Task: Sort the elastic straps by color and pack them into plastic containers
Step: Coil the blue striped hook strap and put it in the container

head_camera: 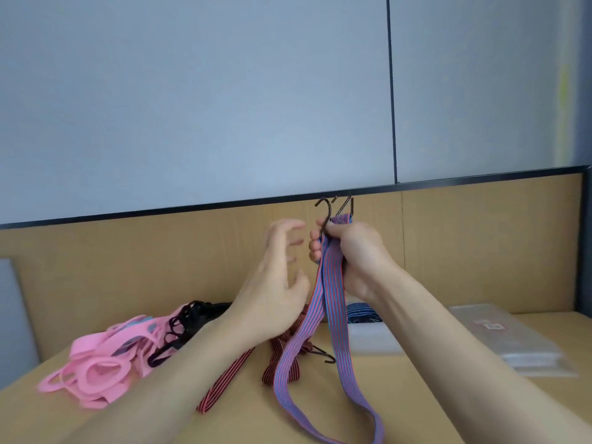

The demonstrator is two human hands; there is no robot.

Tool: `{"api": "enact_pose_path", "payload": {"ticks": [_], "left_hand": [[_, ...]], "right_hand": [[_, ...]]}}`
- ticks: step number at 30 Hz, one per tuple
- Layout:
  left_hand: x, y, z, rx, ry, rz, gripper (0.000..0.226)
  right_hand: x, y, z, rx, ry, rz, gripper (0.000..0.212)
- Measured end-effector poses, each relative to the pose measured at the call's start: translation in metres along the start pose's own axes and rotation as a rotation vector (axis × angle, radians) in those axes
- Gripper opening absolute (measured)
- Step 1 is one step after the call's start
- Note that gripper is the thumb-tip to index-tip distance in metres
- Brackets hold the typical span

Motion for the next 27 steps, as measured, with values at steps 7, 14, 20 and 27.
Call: {"api": "enact_pose_path", "payload": {"ticks": [7,14,20,27], "left_hand": [[0.001,0.013,0.047,-0.094,-0.548,-0.721,0.016],[0.009,0.012,0.087,-0.238,-0.535,-0.611,0.024],[0.015,0.012,0.1,-0.175,-0.548,-0.591,0.031],[0.01,0.017,0.106,-0.032,-0.618,-0.666,0.029]], "right_hand": [[-0.044,0.016,0.02,0.001,-0.086,-0.082,0.017],[-0.075,0.022,0.036,0.012,-0.15,-0.308,0.026],[-0.092,0.016,0.041,0.12,-0.288,-0.704,0.036],[-0.076,0.004,0.047,0.088,-0.309,-0.727,0.037]]}}
Point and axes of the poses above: each hand's wrist, its own z-axis towards the middle knuckle, its own y-axis out of the palm, x = y × z, the point moved 5 cm from there along z, towards the middle knuckle, and after that the axes turned 6 degrees about -z, right-handed, at the moved point
